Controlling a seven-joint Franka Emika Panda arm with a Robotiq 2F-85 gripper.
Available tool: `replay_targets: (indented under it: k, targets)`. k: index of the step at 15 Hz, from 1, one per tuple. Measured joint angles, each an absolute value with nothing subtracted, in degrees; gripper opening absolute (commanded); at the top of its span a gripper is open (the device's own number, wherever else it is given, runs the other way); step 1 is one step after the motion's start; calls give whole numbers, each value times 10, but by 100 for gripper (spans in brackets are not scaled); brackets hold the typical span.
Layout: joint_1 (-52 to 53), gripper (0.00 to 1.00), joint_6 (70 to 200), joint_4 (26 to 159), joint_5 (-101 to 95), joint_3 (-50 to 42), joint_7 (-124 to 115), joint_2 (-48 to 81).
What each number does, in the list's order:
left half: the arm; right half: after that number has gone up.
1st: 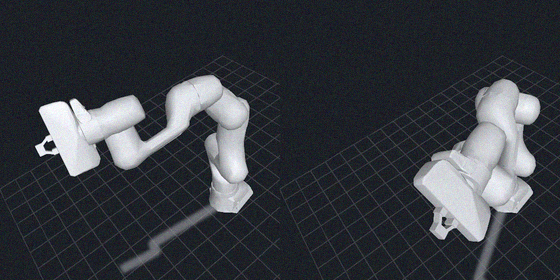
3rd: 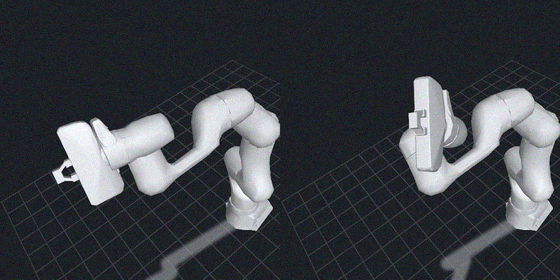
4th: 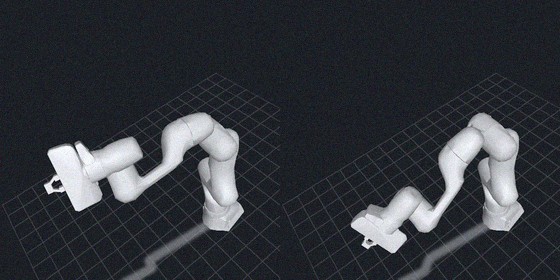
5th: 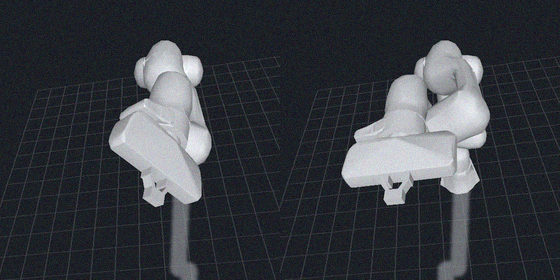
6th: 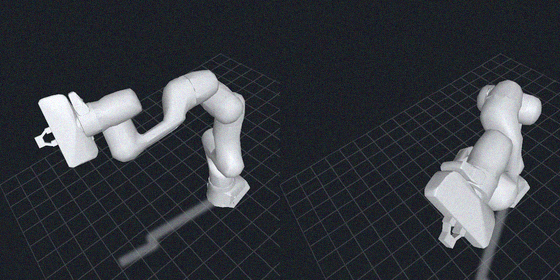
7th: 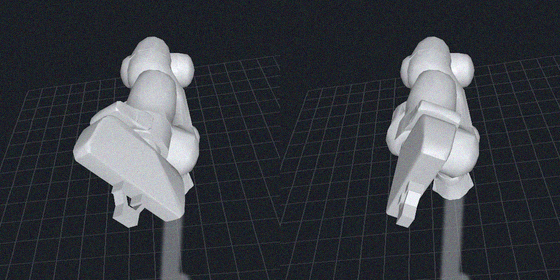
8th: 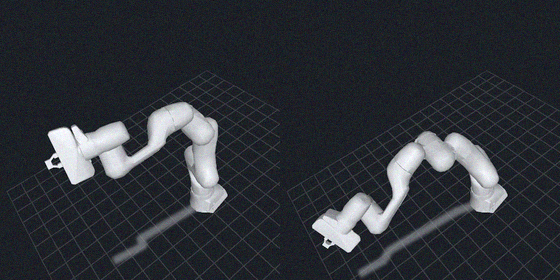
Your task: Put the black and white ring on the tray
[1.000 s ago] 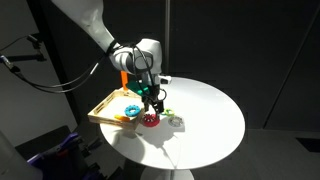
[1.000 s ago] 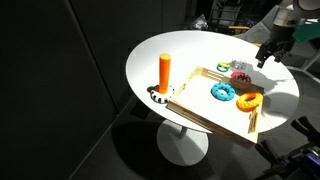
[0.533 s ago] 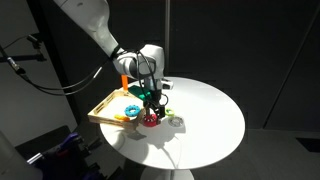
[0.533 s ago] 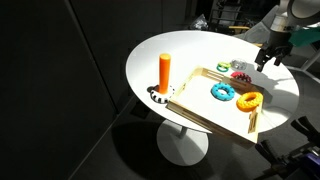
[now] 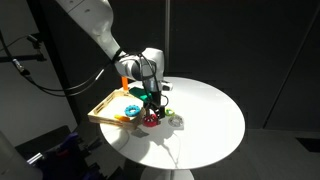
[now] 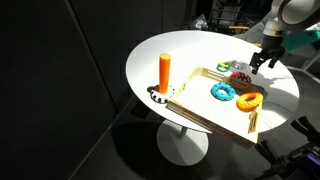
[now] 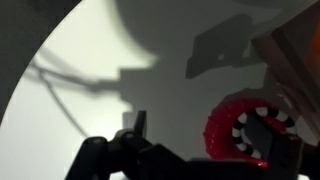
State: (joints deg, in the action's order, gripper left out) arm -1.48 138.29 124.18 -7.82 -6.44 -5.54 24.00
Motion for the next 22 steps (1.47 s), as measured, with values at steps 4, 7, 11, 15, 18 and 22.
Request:
replay_targets:
  k: [4,7,11,15,18,22]
  targets:
    - [-8,100,1383,1227,-78,-64,-55,257]
    - [-3,100,1383,1217,-78,-64,-55,270]
    - [2,100,1383,1207,-78,-64,-55,285]
    - [6,100,1383,1197,-78,-63,-55,297]
    - [8,94,1383,1188,-78,-63,-55,305]
    - [9,49,1383,1180,-78,-63,-55,312]
